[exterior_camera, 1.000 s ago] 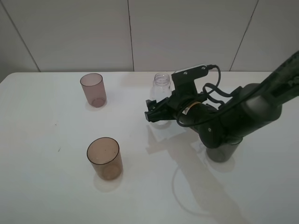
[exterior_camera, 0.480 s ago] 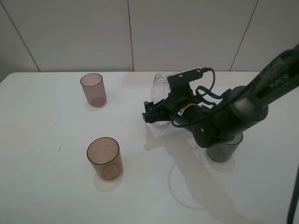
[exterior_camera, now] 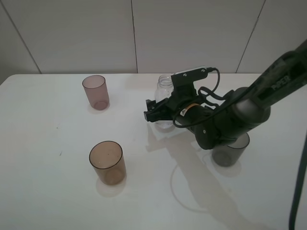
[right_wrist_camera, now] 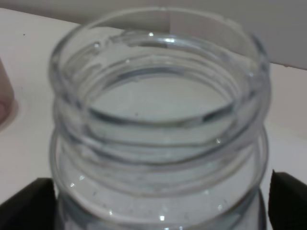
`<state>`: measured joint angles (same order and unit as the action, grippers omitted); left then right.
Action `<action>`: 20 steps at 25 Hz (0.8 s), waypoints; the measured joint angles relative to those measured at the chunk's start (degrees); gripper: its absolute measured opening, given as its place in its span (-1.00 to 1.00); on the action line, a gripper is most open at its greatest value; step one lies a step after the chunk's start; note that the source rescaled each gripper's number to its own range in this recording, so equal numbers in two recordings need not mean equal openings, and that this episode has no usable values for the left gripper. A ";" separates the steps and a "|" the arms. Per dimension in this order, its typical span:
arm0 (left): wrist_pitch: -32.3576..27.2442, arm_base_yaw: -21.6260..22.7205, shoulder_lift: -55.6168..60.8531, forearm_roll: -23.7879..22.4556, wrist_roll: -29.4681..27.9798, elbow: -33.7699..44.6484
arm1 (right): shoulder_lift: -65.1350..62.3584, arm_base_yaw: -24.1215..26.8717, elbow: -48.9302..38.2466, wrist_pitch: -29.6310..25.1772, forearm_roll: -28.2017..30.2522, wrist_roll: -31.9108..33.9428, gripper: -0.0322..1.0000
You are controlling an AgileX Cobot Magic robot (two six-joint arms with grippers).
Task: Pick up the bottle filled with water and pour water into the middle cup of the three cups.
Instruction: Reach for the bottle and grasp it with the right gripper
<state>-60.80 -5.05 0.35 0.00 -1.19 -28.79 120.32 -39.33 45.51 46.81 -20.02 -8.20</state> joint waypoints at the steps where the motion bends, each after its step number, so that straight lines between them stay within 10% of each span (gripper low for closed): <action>1: 0.00 0.00 0.00 0.00 0.00 0.00 | 0.00 0.00 0.08 0.00 0.00 -0.01 1.00; 15: 0.00 0.00 0.00 0.00 0.00 0.00 | 3.26 0.00 0.57 2.58 -1.01 -0.01 0.98; 20: 0.00 0.00 0.00 0.00 0.00 0.00 | 3.97 0.00 1.95 2.71 -1.06 -0.01 0.64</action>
<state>-60.80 -5.05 0.35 0.00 -1.19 -28.79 124.29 -39.33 47.45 49.51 -21.08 -8.21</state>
